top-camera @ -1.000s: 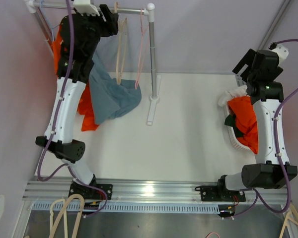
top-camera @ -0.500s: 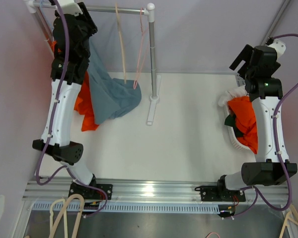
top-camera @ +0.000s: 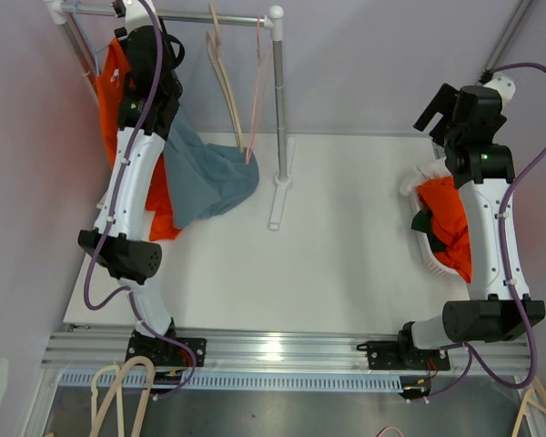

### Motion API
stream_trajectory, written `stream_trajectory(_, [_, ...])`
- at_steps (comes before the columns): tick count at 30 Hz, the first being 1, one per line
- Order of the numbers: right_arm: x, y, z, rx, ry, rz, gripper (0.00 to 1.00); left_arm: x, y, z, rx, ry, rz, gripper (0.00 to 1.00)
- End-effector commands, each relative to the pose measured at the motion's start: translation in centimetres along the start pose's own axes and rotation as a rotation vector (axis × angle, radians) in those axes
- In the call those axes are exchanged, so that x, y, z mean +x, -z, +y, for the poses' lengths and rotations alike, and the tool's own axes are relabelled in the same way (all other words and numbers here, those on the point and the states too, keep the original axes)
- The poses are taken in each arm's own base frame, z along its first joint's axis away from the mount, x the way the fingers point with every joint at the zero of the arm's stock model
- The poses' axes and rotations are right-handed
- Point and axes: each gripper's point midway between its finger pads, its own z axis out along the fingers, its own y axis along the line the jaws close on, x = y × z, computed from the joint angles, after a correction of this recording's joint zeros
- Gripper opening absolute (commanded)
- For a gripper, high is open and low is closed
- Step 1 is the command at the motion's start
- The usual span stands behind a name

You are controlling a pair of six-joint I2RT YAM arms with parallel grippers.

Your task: Remove the t-shirt from the hanger

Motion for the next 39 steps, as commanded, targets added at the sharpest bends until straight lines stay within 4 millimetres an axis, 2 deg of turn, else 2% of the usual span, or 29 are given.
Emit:
stream_trajectory(1, [-1.5, 1.0, 1.8, -0.061, 0.017, -0.039, 1.0, -2.2, -0.6, 2.1, -0.056, 0.022, -0.065, 0.5])
stream_trajectory(6, [-1.8, 1.0, 3.0, -0.085, 0.02, -0.04, 0.99, -2.5, -1.7, 2.5, -0.068, 0.013, -0.089, 0.5])
stream_trajectory(19, [-2.6, 2.6, 5.8, -0.136, 0.037, -0.057, 0.99, 1.9, -5.3, 2.5, -0.13, -0.006, -0.058, 0.48])
stream_trajectory(21, [-2.6, 2.6, 6.0, -0.135, 0.04, -0.055, 0.99, 2.3, -5.9, 2.7, -0.132, -0.006, -0.06, 0.45])
stream_trajectory(24, [-2.1, 2.6, 6.3, -0.136, 0.047, -0.046, 0.99, 2.3, -6.2, 3.1, -0.139, 0.002, -0.061, 0.24])
stream_trajectory(27, [-1.7, 2.6, 6.7, -0.143, 0.052, -0.04, 0.99, 1.8, -6.4, 3.7, -0.142, 0.013, -0.072, 0.14])
stream_trajectory(29, [-1.7, 2.6, 6.7, -0.143, 0.059, -0.04, 0.99, 1.6, -6.5, 4.3, -0.165, 0.013, -0.08, 0.12])
stream_trajectory(30, [-1.8, 2.6, 6.7, -0.142, 0.06, -0.042, 1.0, 1.5, -6.5, 4.5, -0.179, 0.004, -0.085, 0.04])
stream_trajectory(31, [-1.9, 2.7, 6.7, -0.142, 0.063, -0.042, 0.99, 1.3, -6.5, 4.8, -0.196, 0.007, -0.095, 0.01])
stream_trajectory(36, [-2.3, 3.2, 6.6, -0.148, 0.065, -0.048, 0.99, 0.8, -6.4, 4.8, -0.191, 0.02, -0.108, 0.01])
stream_trajectory(39, [-1.9, 3.1, 6.6, -0.148, 0.069, -0.039, 1.0, -0.7, -5.7, 4.5, -0.159, 0.044, -0.133, 0.01])
